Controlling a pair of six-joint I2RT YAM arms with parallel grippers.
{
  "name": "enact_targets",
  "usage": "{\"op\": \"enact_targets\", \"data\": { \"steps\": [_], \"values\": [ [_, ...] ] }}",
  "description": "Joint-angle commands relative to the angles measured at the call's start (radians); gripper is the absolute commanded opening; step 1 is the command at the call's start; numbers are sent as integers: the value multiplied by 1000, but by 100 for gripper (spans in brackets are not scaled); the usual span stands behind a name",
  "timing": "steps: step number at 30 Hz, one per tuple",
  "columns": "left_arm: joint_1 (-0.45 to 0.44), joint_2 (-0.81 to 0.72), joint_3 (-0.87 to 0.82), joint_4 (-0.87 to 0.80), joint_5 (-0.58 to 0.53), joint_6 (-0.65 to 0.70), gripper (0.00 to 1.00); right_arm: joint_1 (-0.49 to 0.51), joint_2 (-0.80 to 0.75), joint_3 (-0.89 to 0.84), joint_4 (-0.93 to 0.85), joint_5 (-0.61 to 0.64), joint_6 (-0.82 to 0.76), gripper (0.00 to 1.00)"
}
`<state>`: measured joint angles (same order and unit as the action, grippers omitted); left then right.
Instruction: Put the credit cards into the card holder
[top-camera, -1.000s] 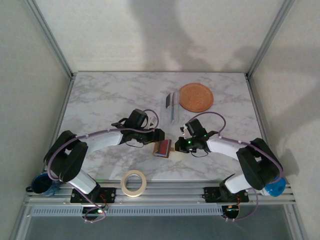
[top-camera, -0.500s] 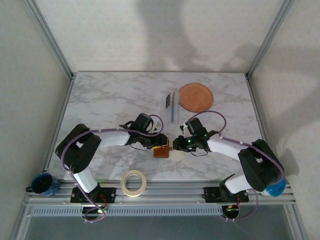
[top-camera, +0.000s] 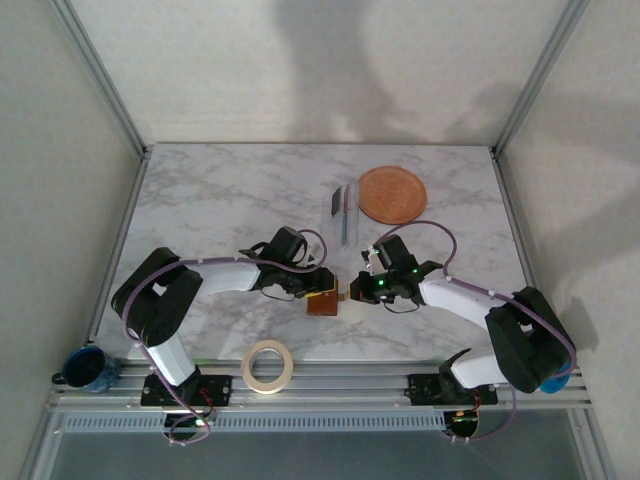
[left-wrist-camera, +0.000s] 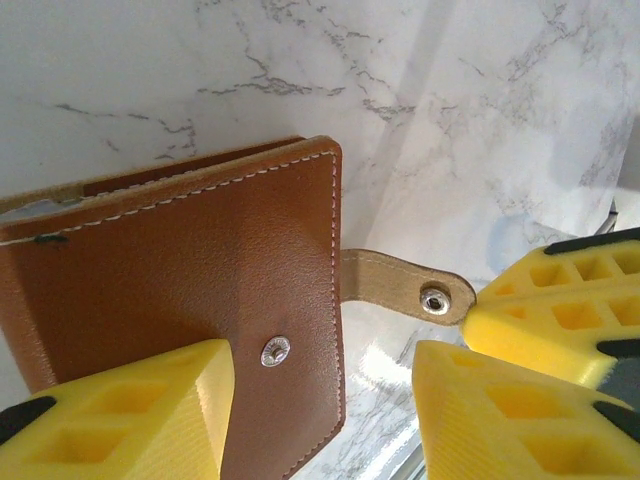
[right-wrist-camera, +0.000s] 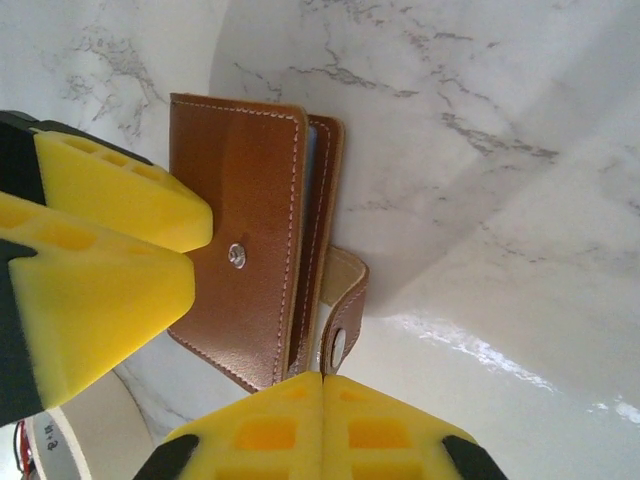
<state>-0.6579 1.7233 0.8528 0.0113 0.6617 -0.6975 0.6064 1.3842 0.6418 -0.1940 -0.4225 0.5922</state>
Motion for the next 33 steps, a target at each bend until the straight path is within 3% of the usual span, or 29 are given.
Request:
{"op": "enact_targets", "data": {
  "steps": [1, 5, 7, 8, 10, 18, 25, 33],
  "values": [
    [5, -10, 0, -15, -55, -8, 48, -1, -10, 21, 15, -48, 7, 0],
    [21, -42, -7, -21, -60, -14, 41, 1, 1, 21, 52, -87, 22, 0],
    [25, -53, -10, -26, -57, -12, 45, 3, 6, 22, 78, -115, 26, 0],
    [24, -59, -12, -25, -51, -9, 48, 5, 8, 23, 88, -125, 26, 5],
    [23, -70, -15, -18, -36, -6, 50, 4, 15, 30, 79, -127, 24, 30],
    [-19, -62, 37, -85, -47, 29, 50, -37, -74, 18, -20, -86, -5, 46],
    [-57, -20, 75, -97, -76, 20, 47, -130, -134, 6, -96, -114, -16, 46],
    [-96, 61, 129, -97, -77, 14, 46, -156, -114, -24, -61, -165, 0, 48]
  ]
}}
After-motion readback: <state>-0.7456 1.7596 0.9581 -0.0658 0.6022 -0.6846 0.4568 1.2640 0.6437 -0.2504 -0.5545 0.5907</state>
